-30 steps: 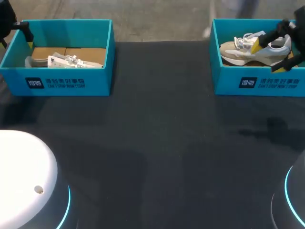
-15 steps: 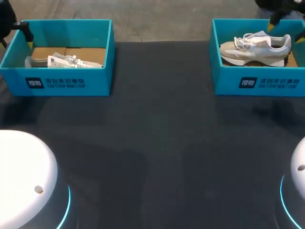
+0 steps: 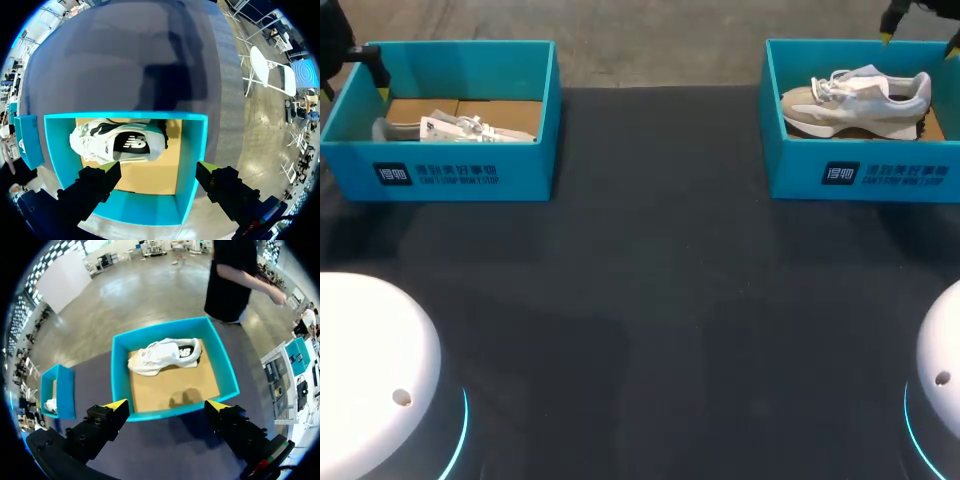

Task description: Take the shoe out of the shoebox, open the shoe tongue, remove and reinsert the insole, then place the shoe into the shoebox

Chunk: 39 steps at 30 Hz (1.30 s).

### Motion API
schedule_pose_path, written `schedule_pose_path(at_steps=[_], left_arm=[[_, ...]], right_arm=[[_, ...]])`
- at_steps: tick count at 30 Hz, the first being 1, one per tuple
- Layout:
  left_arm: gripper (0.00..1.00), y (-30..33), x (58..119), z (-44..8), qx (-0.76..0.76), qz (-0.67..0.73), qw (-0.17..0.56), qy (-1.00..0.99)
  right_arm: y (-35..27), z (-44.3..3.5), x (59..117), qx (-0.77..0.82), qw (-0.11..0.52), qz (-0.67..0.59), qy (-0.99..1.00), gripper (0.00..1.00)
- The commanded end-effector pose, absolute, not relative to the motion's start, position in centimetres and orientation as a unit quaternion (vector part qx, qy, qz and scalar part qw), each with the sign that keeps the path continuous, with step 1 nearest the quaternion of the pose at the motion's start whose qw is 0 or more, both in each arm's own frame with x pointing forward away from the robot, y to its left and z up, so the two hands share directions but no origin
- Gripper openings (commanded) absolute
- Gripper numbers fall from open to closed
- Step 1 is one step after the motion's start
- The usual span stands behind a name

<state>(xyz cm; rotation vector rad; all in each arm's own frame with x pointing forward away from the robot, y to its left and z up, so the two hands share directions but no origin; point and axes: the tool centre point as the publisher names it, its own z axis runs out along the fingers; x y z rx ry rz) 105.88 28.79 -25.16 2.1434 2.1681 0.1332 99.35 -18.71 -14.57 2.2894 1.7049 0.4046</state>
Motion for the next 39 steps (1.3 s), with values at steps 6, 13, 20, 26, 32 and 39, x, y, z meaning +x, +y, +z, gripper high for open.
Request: schedule_pose_path(at_steps=[6, 13, 20, 26, 32, 39], left_arm=[[1.00, 28.8, 105.9, -25.2, 0.702, 0.044, 0.045, 0.710], [1.00, 28.8, 105.9, -25.2, 0.702, 0.044, 0.045, 0.710], [1.00, 28.8, 105.9, -25.2, 0.702, 0.044, 0.045, 0.710], [1.00, 28.8, 105.9, -25.2, 0.702, 0.044, 0.045, 0.710], [1.00, 28.8, 105.9, -25.2, 0.702, 0.044, 0.045, 0.710], [1.00, 28.8, 105.9, -25.2, 0.702, 0.044, 0.045, 0.710]], right_arm=[[-20.9, -17.3, 107.9, 0.783, 0.154, 0.066, 0.599, 1.00], [-23.0, -19.2, 111.0, 0.793, 0.139, 0.064, 0.590, 1.00], [-25.5, -20.9, 113.4, 0.792, 0.164, 0.045, 0.586, 1.00], [-26.6, -22.6, 113.3, 0.801, 0.149, 0.029, 0.579, 1.00], [-26.7, -22.9, 113.1, 0.802, 0.150, 0.025, 0.577, 1.00], [-26.7, -22.9, 113.1, 0.802, 0.150, 0.025, 0.577, 1.00]])
